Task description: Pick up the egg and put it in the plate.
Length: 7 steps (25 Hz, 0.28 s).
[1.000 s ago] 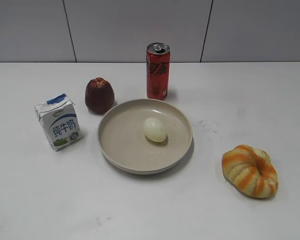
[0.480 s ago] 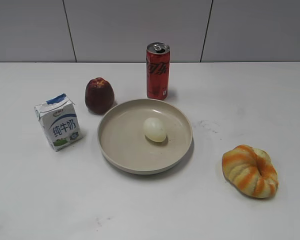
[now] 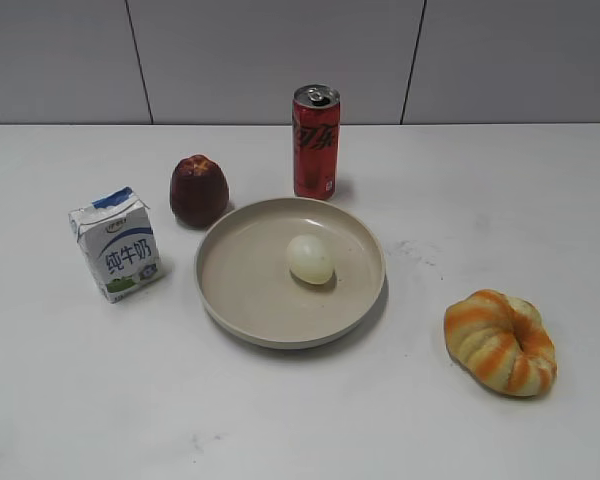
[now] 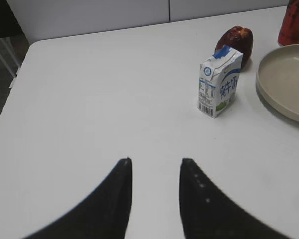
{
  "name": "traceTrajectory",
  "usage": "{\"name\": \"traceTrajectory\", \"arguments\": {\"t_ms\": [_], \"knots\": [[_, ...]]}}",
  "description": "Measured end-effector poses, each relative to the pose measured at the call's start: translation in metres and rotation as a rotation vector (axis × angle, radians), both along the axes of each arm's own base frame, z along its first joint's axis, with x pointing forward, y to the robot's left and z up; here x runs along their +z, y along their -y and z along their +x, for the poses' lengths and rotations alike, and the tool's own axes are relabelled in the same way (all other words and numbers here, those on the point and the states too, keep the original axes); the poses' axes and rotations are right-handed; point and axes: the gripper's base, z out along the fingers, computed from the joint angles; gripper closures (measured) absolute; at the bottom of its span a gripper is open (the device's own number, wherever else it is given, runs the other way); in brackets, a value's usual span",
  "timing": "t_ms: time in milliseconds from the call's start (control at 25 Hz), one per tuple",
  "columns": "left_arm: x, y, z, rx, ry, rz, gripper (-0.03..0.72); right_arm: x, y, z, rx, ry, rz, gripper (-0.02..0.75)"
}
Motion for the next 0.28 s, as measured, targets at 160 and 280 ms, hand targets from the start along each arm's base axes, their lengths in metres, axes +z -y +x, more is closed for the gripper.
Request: {"name": "traceTrajectory", "arguments": {"t_ms": [160, 280], "knots": [[0.0000, 0.0000, 0.0000, 0.000, 0.000, 0.000, 0.449, 0.0000, 0.0000, 0.0000, 0.000, 0.000, 0.000, 0.150], [0.0000, 0.0000, 0.0000, 0.000, 0.000, 0.000, 0.449, 0.0000, 0.0000, 0.0000, 0.000, 0.000, 0.000, 0.150]]}}
